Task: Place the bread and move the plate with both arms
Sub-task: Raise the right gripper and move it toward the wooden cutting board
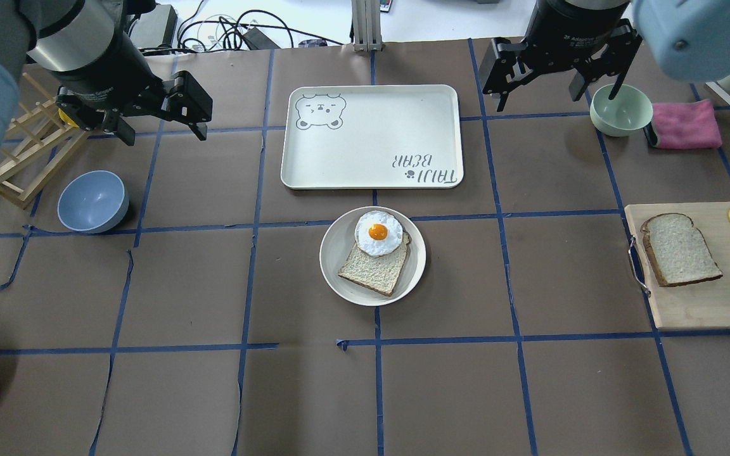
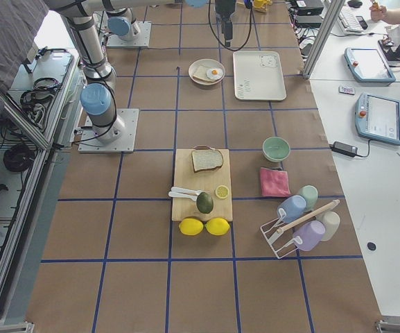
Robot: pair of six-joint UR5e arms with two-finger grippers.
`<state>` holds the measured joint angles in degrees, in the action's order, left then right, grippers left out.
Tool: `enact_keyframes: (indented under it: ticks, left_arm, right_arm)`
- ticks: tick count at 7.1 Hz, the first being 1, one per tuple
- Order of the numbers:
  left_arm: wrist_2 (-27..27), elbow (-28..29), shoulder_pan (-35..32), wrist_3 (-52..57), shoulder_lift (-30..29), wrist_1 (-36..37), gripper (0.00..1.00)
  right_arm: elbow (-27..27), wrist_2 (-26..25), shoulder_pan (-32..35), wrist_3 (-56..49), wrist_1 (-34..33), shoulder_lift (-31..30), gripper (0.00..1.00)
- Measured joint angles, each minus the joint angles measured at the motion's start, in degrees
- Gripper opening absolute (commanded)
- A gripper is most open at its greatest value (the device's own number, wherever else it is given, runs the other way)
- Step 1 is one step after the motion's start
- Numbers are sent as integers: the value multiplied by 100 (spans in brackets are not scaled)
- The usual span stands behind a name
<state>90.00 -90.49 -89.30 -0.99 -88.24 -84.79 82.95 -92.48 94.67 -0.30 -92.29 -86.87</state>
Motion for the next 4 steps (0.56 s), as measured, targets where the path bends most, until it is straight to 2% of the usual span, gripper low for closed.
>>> enact_keyframes:
  ticks: [4]
  left_arm:
    - [23,-7,-8,0,-1,-62,100]
  right_arm:
    - [10,-7,-1,-3,9,-5,100]
